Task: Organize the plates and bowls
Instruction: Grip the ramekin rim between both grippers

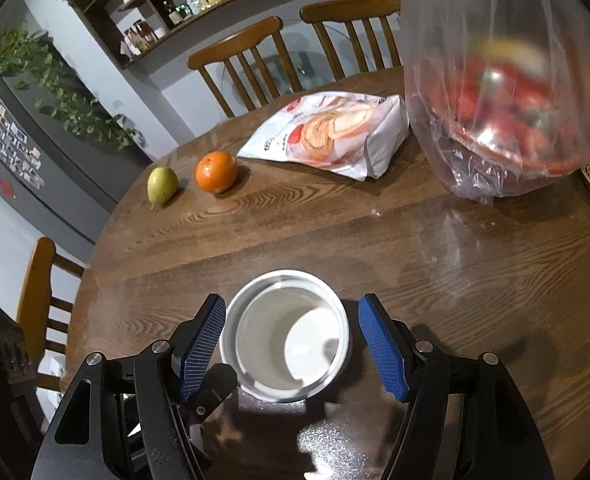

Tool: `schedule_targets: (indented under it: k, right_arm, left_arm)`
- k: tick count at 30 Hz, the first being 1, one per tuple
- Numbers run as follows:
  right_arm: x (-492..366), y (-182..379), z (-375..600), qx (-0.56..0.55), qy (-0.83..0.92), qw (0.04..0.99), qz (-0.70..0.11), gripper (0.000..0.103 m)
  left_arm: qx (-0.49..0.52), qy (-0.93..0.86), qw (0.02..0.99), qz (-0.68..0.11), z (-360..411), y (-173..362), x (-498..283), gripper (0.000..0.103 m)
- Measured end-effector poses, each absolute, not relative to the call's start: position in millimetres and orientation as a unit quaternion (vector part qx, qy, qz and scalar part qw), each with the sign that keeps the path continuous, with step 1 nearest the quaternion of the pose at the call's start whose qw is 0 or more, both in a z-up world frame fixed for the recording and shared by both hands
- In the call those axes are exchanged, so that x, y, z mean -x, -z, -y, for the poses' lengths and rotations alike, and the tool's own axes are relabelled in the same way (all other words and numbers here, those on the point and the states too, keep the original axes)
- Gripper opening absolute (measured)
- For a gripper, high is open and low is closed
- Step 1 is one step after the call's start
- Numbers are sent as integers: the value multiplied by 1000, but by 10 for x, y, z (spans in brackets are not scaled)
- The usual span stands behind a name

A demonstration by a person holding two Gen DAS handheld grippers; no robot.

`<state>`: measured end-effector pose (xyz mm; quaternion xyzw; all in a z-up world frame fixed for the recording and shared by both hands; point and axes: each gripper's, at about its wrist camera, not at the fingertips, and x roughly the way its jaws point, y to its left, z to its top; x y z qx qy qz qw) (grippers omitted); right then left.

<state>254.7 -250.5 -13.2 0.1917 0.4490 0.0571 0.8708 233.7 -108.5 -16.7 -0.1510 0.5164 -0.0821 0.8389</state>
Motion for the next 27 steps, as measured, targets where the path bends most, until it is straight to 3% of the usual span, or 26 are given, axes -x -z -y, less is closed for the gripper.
schedule_targets:
  k: [27]
  right_arm:
    - [-2605,247,2445,-187,-61,862,-467,70]
  left_arm:
    - [150,79,842,-512,1059,143,-2346,52]
